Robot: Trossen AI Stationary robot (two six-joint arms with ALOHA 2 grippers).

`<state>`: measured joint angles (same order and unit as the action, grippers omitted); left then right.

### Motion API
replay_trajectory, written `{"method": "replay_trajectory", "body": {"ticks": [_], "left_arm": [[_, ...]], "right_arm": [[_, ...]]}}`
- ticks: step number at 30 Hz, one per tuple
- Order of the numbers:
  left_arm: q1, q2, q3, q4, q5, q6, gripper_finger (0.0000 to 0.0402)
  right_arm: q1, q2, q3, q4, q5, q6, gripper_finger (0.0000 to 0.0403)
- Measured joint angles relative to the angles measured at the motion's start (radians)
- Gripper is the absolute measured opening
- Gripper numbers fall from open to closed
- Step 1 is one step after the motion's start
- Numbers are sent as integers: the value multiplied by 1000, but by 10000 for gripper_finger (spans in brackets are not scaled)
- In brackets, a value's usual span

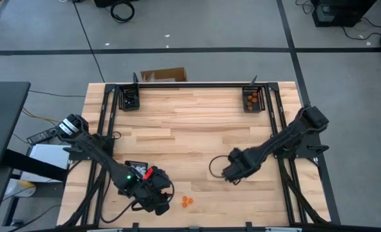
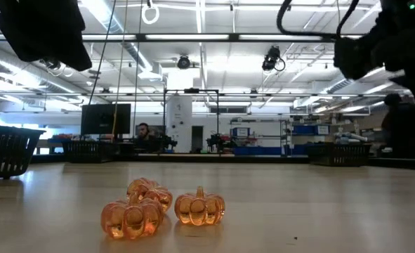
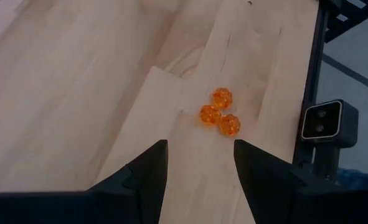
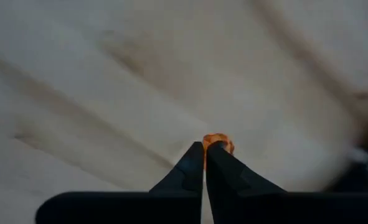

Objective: Sort Halloween decoration
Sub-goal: Put the orange pumpkin toy into the top right black basket

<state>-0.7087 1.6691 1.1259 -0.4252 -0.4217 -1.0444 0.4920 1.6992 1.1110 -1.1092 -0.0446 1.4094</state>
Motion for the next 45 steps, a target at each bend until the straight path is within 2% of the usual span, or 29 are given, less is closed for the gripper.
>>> {"method": "replay_trajectory", "body": {"ticks": [6,11,14,16,19,23,26,29,32,38,41,43,45], "left_arm": [[20,0,0,-1,-4,28,194],[60,0,0,0,-4,84,194],[90,0,0,-2,-3,98,194],[110,0,0,-7,11,98,194],[135,0,0,-27,18,98,194],[166,0,0,-58,19,98,194],[180,0,0,-61,18,98,194],[175,0,0,-57,18,89,194],[154,0,0,-56,19,64,194],[105,0,0,-52,19,-16,194],[88,0,0,-35,19,-37,194],[86,0,0,-26,19,-37,194],[86,0,0,-17,19,-40,194]], "right_arm": [[-100,-129,0,-178,116,-68,5],[-297,-222,1,-254,215,-217,9],[-399,-266,1,-235,223,-321,21],[-435,-284,1,-181,177,-389,37],[-423,-283,1,-68,108,-452,80],[-329,-220,2,153,-17,-463,161],[-229,-134,2,289,-11,-406,221],[-161,-28,2,369,-8,-353,261],[-116,51,2,430,-27,-310,274],[-51,107,2,579,-8,-225,264],[-50,138,3,653,23,-231,261],[-67,174,4,715,5,-262,260],[-79,210,36,676,-22,-279,259]]}}
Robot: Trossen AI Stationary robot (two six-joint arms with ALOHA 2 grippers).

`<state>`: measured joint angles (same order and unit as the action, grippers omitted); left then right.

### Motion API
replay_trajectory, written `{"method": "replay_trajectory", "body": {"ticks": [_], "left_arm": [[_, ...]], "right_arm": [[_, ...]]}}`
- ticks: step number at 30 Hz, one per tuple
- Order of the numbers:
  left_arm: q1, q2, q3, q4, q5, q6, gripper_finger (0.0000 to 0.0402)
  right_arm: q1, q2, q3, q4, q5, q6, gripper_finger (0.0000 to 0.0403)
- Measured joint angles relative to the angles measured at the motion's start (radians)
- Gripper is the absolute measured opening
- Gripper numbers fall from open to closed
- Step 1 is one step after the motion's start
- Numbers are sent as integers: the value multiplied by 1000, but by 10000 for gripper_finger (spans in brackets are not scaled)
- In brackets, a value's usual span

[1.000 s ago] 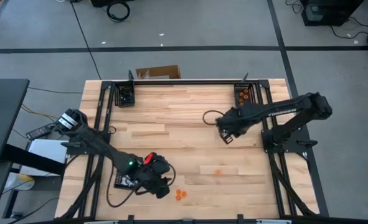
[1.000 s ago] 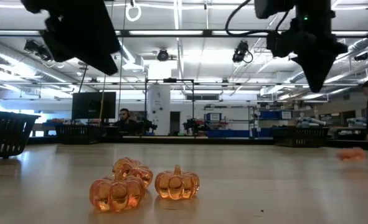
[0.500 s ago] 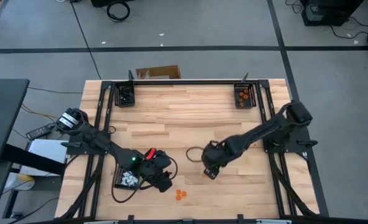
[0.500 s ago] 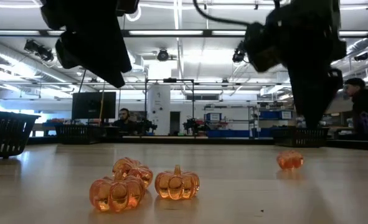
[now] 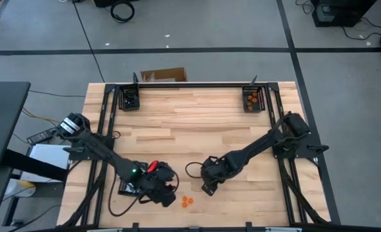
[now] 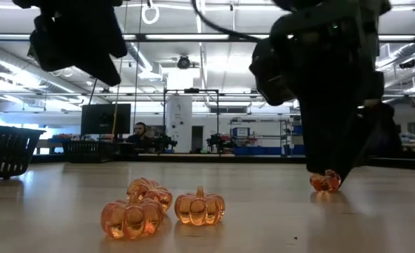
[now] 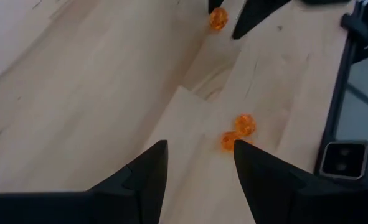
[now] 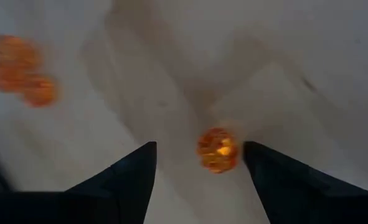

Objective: Sort Halloween decoration
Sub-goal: Put the orange pumpkin toy into the top right black basket

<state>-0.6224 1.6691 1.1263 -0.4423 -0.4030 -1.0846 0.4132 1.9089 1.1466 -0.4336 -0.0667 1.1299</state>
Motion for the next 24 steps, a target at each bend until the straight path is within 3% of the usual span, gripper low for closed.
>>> {"method": "replay_trajectory", "body": {"ticks": [8,18,21,24], "left_arm": [[-3,0,0,76,0,-6,194],[-3,0,0,80,0,-4,194],[-3,0,0,80,0,-3,194],[-3,0,0,78,-1,4,194]], "right_arm": [[5,83,139,-181,59,-46,222],[-14,80,146,-202,75,-69,52],[-18,77,146,-206,40,-84,16],[-19,59,144,-233,31,-86,4]]}}
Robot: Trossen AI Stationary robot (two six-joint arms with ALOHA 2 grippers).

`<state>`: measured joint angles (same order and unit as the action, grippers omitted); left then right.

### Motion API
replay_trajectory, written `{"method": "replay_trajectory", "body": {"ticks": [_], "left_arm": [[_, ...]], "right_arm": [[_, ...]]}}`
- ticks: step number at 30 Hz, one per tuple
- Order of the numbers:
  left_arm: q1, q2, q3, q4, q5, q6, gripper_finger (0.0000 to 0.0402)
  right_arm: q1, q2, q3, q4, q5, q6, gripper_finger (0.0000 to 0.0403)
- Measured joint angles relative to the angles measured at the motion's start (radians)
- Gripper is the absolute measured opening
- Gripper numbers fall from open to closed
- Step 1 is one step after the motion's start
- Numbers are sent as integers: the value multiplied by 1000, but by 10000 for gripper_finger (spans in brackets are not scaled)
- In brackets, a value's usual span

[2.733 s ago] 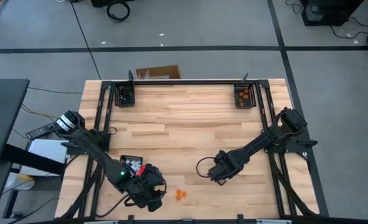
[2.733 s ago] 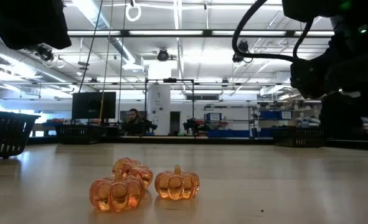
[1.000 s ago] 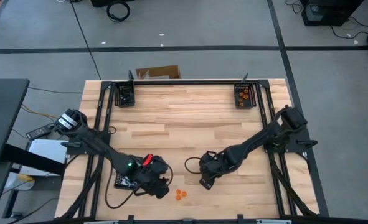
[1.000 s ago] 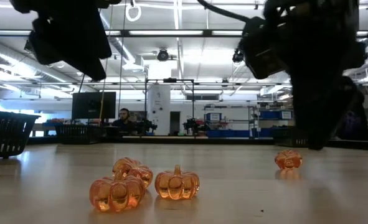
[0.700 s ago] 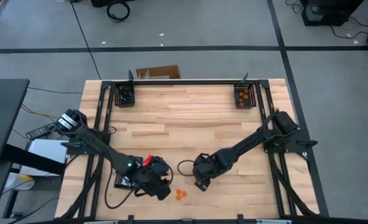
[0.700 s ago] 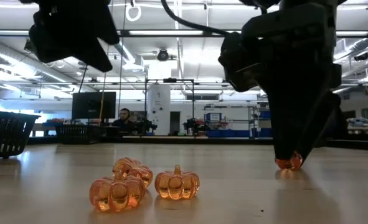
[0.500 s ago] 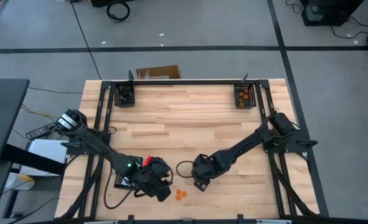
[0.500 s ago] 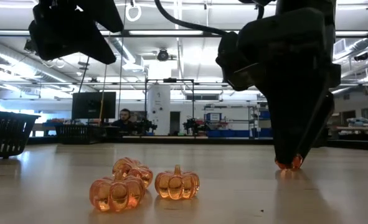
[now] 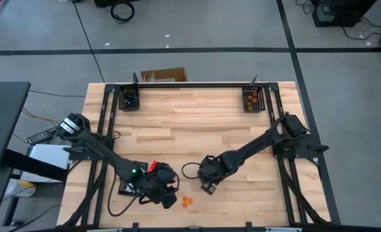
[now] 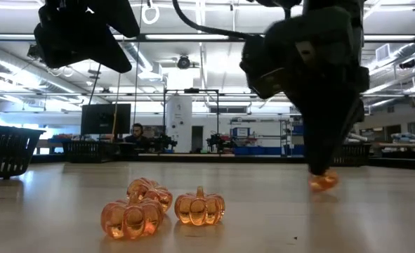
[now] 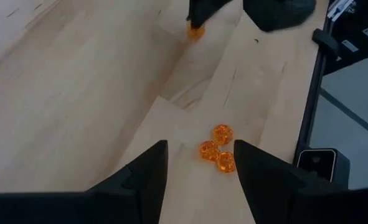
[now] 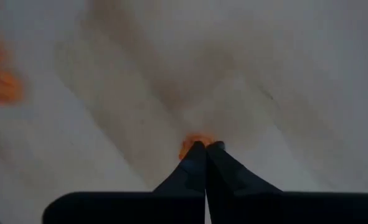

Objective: Sort Halloween decoration
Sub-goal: Put the orange pumpkin toy into the top right black basket

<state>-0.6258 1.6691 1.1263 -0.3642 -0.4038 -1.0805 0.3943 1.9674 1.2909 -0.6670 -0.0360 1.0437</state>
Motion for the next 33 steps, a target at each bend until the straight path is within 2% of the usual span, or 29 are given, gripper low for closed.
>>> {"method": "replay_trajectory", "body": {"ticks": [5,10,13,16,20,25,29,33], "left_arm": [[2,0,0,-18,0,27,194],[36,0,0,-40,0,86,194],[69,0,0,-40,0,115,194],[100,0,0,-39,2,127,194],[120,0,0,-39,5,133,194],[121,0,0,-30,5,132,194],[110,0,0,-26,6,132,194],[108,0,0,-10,6,131,194]], "right_arm": [[-15,-84,-8,-158,36,-34,2],[-86,-206,-4,-387,116,-108,2],[-136,-277,-4,-487,87,-157,10],[-143,-316,-14,-518,37,-162,44],[-53,-330,-46,-512,-22,-90,111],[120,-282,-73,-492,-106,124,181],[238,-217,-74,-435,-152,279,215],[310,-151,-74,-323,-197,391,231]]}}
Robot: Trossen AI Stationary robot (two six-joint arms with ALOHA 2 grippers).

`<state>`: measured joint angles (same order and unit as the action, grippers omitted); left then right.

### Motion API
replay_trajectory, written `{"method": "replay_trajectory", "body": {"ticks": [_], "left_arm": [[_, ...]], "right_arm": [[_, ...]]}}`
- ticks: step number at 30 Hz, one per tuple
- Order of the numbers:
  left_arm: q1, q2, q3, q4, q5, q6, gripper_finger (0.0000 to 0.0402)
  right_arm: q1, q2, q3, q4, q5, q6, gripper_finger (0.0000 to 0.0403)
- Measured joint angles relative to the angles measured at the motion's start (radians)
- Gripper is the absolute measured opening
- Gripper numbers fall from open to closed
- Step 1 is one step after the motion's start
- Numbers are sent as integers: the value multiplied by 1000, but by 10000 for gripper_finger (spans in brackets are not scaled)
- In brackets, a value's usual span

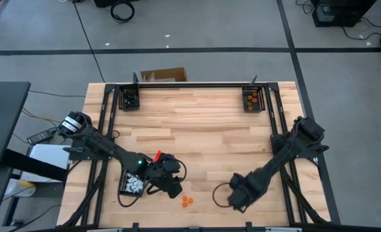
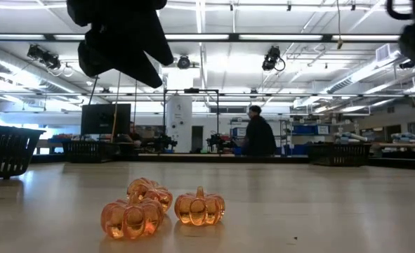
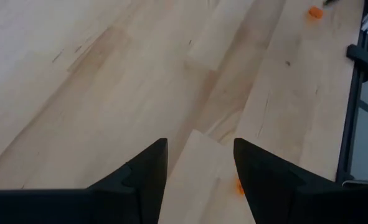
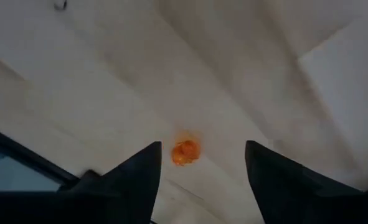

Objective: Sort Halloween decoration
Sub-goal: Put the orange pumpkin toy into the top right black basket

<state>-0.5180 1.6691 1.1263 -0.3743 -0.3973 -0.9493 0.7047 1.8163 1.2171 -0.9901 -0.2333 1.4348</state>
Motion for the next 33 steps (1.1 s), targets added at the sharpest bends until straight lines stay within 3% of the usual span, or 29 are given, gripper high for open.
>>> {"method": "replay_trajectory", "body": {"ticks": [11,20,26,33], "left_arm": [[-24,0,0,23,0,2,194],[-59,0,0,22,0,-6,194],[-65,0,0,17,0,-5,194],[-64,0,0,17,0,-8,194]], "right_arm": [[91,48,-5,93,17,125,252],[125,48,-105,219,3,178,242],[127,48,-127,233,22,179,225],[127,48,-128,235,27,197,170]]}}
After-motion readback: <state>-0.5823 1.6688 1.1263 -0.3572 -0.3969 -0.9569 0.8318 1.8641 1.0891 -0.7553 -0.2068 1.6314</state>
